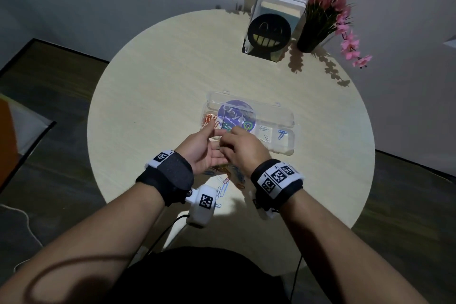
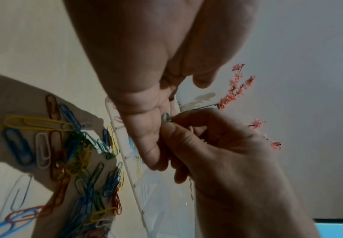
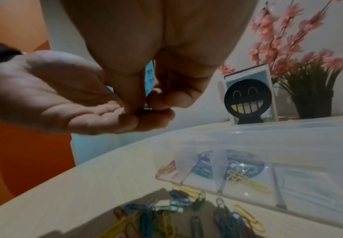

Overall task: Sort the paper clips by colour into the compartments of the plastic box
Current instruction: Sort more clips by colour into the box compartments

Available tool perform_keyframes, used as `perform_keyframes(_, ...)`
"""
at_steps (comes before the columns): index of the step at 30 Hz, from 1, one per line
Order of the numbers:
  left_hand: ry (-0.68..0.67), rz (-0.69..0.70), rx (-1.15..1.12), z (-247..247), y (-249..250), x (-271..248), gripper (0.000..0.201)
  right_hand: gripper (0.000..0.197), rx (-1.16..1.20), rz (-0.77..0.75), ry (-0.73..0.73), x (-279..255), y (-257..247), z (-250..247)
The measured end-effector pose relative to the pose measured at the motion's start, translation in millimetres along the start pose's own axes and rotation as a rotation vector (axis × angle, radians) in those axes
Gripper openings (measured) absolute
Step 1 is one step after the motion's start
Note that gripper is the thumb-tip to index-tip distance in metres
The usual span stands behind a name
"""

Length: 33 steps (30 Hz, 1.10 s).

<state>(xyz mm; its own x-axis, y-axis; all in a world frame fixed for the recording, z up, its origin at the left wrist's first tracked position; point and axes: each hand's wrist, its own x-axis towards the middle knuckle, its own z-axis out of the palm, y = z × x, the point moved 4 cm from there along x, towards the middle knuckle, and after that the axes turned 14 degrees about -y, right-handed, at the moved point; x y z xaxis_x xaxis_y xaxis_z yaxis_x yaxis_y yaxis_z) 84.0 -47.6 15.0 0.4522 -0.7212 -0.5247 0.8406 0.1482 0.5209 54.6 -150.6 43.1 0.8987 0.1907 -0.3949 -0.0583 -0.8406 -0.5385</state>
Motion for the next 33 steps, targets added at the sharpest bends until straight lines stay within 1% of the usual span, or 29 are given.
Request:
perform_keyframes(2, -0.003, 0.000, -0.001, -2, 2, -1, 0.049, 0.018, 0.018, -0.021, 0.008, 0, -3, 0)
perform_keyframes(3, 0.001, 0.000, 0.007, -3, 3, -1, 0.047, 0.018, 0.043, -0.011, 0.017, 1, -4, -3)
perform_keyframes(4, 0.009, -0.002, 0.021, -4, 4, -2, 0.044, 0.013, 0.083, 0.020, 0.035, 4, -2, -7)
perform_keyframes(5, 0.022, -0.002, 0.037, -5, 5, -3, 0.038, 0.007, 0.129, 0.072, 0.068, 7, 1, -12)
perform_keyframes(7, 0.057, 0.006, 0.092, -10, 7, -4, 0.023, 0.007, 0.198, 0.206, 0.138, 18, 13, -23)
perform_keyframes(8, 0.078, 0.014, 0.132, -13, 8, -5, 0.019, 0.008, 0.210, 0.262, 0.152, 24, 21, -26)
perform_keyframes(10, 0.125, 0.026, 0.201, -20, 9, -6, 0.020, 0.009, 0.210, 0.343, 0.144, 37, 31, -28)
perform_keyframes(12, 0.156, 0.034, 0.235, -24, 10, -5, 0.021, 0.009, 0.215, 0.389, 0.126, 45, 37, -26)
perform_keyframes(15, 0.189, 0.035, 0.278, -26, 11, -5, 0.017, 0.011, 0.243, 0.393, 0.130, 43, 40, -26)
perform_keyframes(18, 0.227, 0.043, 0.356, -37, 9, -5, 0.008, 0.008, 0.314, 0.331, 0.132, 25, 43, -26)
perform_keyframes(19, 0.253, 0.030, 0.459, -44, 7, -5, 0.010, 0.007, 0.331, 0.314, 0.129, 15, 46, -25)
perform_keyframes(22, 0.364, -0.097, 1.021, -76, 2, -6, 0.036, 0.007, 0.316, 0.352, 0.103, -21, 66, -14)
perform_keyframes(24, 0.399, -0.192, 1.266, -87, -4, -7, 0.046, 0.012, 0.295, 0.441, 0.054, -41, 87, -1)
perform_keyframes(26, 0.408, -0.260, 1.433, -84, -11, -5, 0.042, 0.016, 0.234, 0.575, -0.037, -52, 108, 16)
perform_keyframes(28, 0.412, -0.300, 1.532, -72, -18, -1, 0.031, 0.035, 0.187, 0.700, -0.090, -54, 119, 33)
perform_keyframes(29, 0.397, -0.299, 1.551, -64, -23, 1, 0.031, 0.044, 0.192, 0.742, -0.088, -54, 119, 39)
perform_keyframes(30, 0.373, -0.298, 1.548, -58, -28, 5, 0.035, 0.049, 0.200, 0.767, -0.067, -52, 115, 45)
perform_keyframes(31, 0.345, -0.287, 1.540, -52, -33, 10, 0.043, 0.051, 0.206, 0.763, -0.042, -47, 108, 50)
perform_keyframes(33, 0.278, -0.258, 1.543, -41, -41, 18, 0.053, 0.048, 0.225, 0.692, -0.022, -33, 92, 60)
